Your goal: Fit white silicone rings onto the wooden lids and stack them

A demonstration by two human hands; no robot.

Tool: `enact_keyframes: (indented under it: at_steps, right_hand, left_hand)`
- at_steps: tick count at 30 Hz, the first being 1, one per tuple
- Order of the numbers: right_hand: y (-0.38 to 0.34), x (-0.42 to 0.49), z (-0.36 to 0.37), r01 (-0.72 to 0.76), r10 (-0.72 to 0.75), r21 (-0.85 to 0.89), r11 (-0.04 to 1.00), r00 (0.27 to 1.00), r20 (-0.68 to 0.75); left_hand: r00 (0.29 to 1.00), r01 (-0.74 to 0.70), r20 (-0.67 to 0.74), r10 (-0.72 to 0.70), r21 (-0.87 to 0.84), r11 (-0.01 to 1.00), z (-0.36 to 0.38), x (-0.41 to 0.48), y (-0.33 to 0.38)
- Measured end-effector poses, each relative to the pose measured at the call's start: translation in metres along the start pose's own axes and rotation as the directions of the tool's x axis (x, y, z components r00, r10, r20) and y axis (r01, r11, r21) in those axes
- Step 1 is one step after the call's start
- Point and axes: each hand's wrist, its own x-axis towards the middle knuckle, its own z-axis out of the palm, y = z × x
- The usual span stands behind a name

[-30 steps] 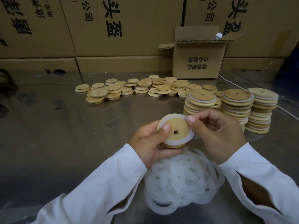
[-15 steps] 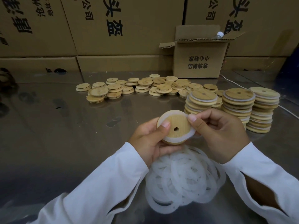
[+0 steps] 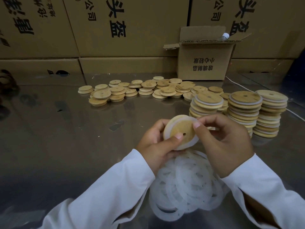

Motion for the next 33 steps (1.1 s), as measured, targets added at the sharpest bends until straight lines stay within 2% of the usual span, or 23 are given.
enact_keyframes:
  at_steps: [3, 6, 8, 15, 18, 20, 23, 27, 33]
  right_hand:
    - [-0.001, 0.0, -0.002, 0.05, -0.048, -0.036, 0.998, 0.997, 0.057]
    - [-0.001, -0.002, -0.001, 0.154, -0.145, -0.111, 0.982, 0.985, 0.091]
    - [0.0, -0.003, 0.0, 0.192, -0.174, -0.159, 0.968, 0.977, 0.12]
    - [0.002, -0.002, 0.001, 0.135, -0.122, -0.143, 0.98, 0.988, 0.099]
    - [0.003, 0.002, -0.002, 0.091, -0.081, -0.082, 0.993, 0.99, 0.112]
    - [0.004, 0.005, -0.003, 0.028, -0.026, -0.02, 0.999, 0.992, 0.126]
    - [0.004, 0.008, -0.003, -0.051, 0.042, 0.062, 0.997, 0.99, 0.138]
    - [0.003, 0.008, -0.002, -0.069, 0.06, 0.045, 0.997, 0.984, 0.166]
    - [0.002, 0.01, -0.006, -0.017, 0.022, -0.032, 0.999, 0.984, 0.176]
  left_hand:
    - [0.996, -0.072, -0.041, 0.083, 0.218, 0.973, -0.001, 0.0, -0.002]
    - [0.979, -0.139, -0.07, 0.193, 0.467, 0.873, -0.003, -0.002, -0.001]
    - [0.969, -0.158, -0.084, 0.234, 0.515, 0.843, -0.003, -0.003, -0.001]
    - [0.957, -0.182, -0.118, 0.266, 0.473, 0.862, -0.004, 0.0, 0.001]
    - [0.96, -0.171, -0.125, 0.252, 0.452, 0.875, -0.005, 0.001, 0.003]
    - [0.969, -0.131, -0.145, 0.203, 0.397, 0.909, -0.006, 0.002, 0.004]
    - [0.984, -0.021, -0.167, 0.059, 0.218, 0.976, -0.008, 0.002, 0.005]
    - [0.986, 0.021, -0.165, 0.005, 0.156, 0.988, -0.008, 0.003, 0.006]
    - [0.988, -0.026, -0.149, 0.049, 0.149, 0.988, -0.009, 0.004, 0.012]
